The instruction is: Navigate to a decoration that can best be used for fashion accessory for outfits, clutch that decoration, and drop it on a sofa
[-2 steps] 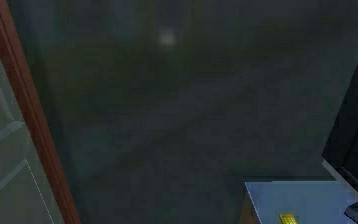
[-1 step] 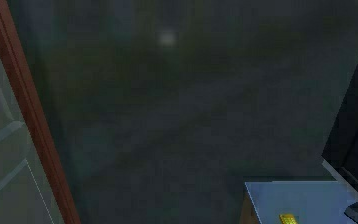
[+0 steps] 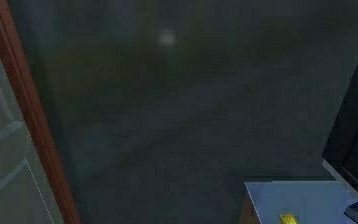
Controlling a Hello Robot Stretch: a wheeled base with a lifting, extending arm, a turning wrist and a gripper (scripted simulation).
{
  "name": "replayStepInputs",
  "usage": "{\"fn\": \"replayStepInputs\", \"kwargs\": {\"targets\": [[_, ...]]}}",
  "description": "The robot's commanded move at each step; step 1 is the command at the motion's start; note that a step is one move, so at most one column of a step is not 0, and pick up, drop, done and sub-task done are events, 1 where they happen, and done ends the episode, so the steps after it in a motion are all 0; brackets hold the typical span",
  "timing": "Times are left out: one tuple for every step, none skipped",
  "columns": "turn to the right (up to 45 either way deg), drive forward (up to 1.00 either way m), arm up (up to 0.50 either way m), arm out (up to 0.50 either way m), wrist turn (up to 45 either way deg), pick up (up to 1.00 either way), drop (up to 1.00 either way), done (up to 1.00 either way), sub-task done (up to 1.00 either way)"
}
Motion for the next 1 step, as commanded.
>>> {"fn": "replayStepInputs", "kwargs": {"targets": [[0.0, 0.0, 0.0, 0.16, 0.0, 0.0, 0.0, 0.0, 0.0]]}}
